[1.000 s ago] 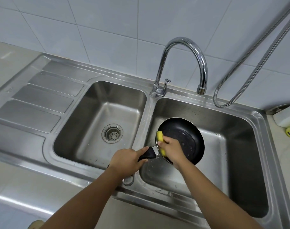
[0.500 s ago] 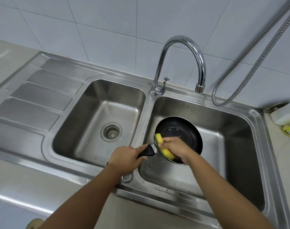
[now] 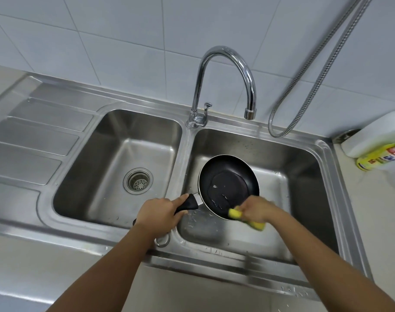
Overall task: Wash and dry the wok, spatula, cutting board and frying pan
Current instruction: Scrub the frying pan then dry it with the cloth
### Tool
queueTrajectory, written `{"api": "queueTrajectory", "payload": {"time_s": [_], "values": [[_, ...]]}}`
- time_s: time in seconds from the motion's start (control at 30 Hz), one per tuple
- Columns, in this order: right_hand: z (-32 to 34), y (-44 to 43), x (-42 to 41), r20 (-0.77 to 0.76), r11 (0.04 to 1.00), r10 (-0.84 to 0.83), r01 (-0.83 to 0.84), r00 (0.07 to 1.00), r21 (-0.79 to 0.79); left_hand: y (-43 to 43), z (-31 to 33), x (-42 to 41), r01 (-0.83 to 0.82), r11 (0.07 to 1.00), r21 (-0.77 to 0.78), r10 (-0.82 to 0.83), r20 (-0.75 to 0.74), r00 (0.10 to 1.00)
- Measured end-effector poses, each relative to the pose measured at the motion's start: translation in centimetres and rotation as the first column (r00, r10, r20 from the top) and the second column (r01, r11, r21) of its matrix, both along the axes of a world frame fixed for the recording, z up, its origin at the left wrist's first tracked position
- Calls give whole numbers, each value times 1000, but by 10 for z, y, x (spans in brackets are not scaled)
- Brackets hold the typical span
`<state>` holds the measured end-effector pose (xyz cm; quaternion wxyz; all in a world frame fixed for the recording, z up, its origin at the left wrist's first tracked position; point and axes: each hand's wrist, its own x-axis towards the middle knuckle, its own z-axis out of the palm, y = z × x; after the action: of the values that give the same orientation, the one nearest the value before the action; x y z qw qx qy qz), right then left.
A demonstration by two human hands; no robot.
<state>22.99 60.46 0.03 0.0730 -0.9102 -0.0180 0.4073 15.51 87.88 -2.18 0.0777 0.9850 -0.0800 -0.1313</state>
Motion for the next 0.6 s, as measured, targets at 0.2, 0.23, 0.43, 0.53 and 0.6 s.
{"api": "queueTrajectory", "payload": {"time_s": [0.2, 0.23, 0.43, 0.53, 0.6], "values": [[-17, -18, 52, 384, 906, 345, -198, 856, -373, -1, 4, 7, 72, 996, 54, -70, -46, 997], [-18, -14, 61, 408, 882, 416, -251, 813, -398, -1, 5, 8, 98, 993, 66, -94, -55, 994], [-41, 6, 87, 502, 669, 740, -560, 447, -488, -4, 8, 13, 156, 982, 110, -151, -57, 987], [-35, -8, 81, 565, 680, 719, -580, 405, -449, -2, 5, 12, 163, 981, 110, -158, -48, 986], [-34, -31, 72, 556, 708, 698, -550, 451, -442, -1, 5, 12, 163, 982, 100, -160, -38, 986]]}}
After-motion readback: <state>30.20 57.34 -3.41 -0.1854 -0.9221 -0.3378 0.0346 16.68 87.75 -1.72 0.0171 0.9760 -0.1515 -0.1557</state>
